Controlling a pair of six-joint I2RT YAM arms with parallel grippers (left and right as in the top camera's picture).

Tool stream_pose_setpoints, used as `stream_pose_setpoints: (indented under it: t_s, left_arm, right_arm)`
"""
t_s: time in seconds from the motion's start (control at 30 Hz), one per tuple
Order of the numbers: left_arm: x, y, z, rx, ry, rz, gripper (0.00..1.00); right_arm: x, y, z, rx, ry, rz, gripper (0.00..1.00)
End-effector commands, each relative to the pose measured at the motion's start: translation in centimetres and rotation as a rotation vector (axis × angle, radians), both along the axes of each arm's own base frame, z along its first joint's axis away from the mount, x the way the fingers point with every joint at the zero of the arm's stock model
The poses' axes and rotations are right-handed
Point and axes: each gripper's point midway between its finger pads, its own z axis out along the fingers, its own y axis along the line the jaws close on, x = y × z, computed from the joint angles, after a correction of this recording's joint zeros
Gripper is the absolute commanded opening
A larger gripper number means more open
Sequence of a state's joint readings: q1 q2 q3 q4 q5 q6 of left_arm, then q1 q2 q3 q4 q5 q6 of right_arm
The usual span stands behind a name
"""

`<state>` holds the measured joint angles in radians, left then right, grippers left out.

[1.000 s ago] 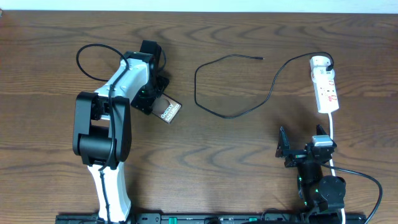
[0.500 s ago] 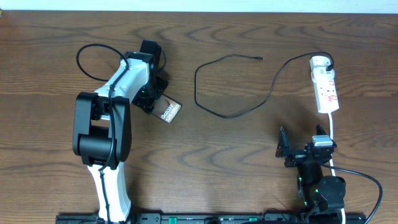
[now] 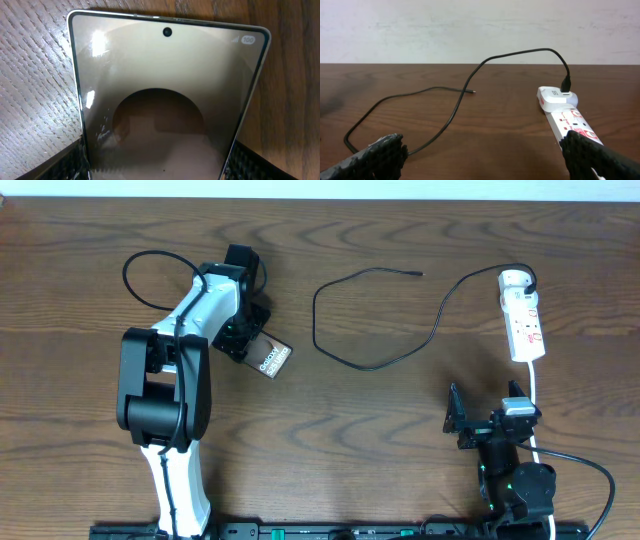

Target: Plug charger to phone and switch on socket

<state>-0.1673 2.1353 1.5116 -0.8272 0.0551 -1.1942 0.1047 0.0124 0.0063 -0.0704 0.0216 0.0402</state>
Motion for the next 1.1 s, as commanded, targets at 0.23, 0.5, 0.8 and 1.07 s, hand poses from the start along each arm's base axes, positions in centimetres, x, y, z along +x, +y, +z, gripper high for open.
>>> stream_pose_setpoints:
  t_s: [0.23,0.5,0.8,1.07]
  left_arm:
    - [-0.5,-1.2,0.8,-0.166,0.005,-0.027,0.5]
    - [-1.2,-1.7,1.9,-0.357,0.039,-0.008,0.5]
    - [-2.0,-0.1,2.5,-0.333,0.059,-0.011,0.46]
    - [-1.3,0.4,4.2,-0.303,0.011,-0.03,0.46]
  right_arm:
    - [0.0,-0.1,-0.1,-0.012,0.0,-0.003,0.99]
    - [0.0,-0.1,-0.1,-0.012,0.0,-0.003,0.99]
    - [0.0,-0.1,-0.1,-0.012,0.0,-0.003,0.99]
    - [0.0,-0.1,-0.1,-0.012,0.0,-0.003,0.99]
